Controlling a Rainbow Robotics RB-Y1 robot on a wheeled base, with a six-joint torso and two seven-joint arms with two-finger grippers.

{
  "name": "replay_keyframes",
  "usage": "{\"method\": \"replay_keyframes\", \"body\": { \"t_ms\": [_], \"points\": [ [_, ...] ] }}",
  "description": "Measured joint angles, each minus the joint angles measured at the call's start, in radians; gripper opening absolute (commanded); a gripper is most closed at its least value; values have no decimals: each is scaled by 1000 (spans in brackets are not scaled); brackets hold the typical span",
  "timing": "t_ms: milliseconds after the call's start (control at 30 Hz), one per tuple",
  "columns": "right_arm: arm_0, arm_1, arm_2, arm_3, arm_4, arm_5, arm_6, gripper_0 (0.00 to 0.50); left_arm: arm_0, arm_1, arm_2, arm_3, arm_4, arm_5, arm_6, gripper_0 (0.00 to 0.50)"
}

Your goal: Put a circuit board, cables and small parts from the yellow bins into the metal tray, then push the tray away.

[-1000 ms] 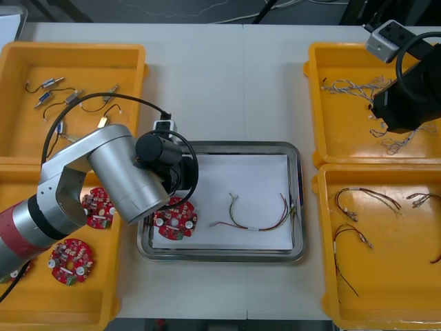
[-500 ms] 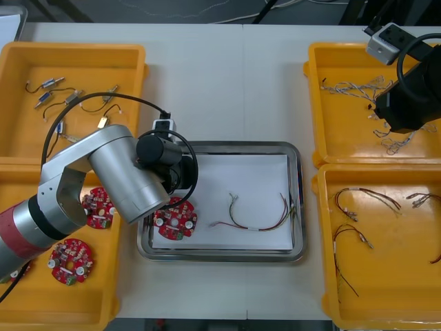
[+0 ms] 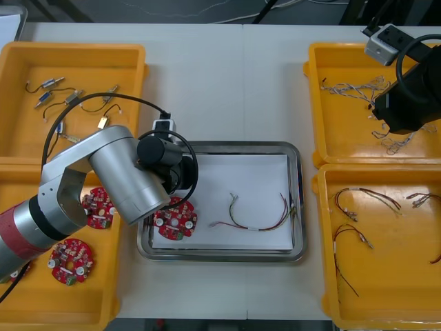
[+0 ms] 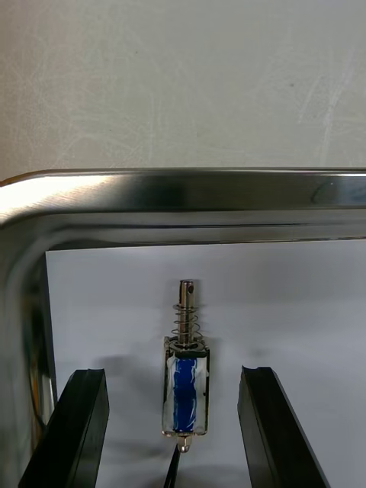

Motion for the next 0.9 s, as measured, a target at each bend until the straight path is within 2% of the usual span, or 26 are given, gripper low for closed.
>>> {"method": "replay_keyframes", "body": {
  "t_ms": [133,467,567,700,900],
  "points": [
    [0,0,0,0,-7,0,0,0,0,0,9,-19,9,52,0,500],
    [0,9,1,-5,-14,0,1,0,-15,-1,156,-145,138,222,0,500],
    [1,27,14,-31,-1,0,1,0,-42,-1,190,-154,174,267,0,500],
    [1,58,77,-82,62,0,1,0,-73,-1,247,-157,216,323,0,500],
    [1,117,199,-101,82,0,11,0,-81,1,364,-156,267,351,-1,500]
  ]
}}
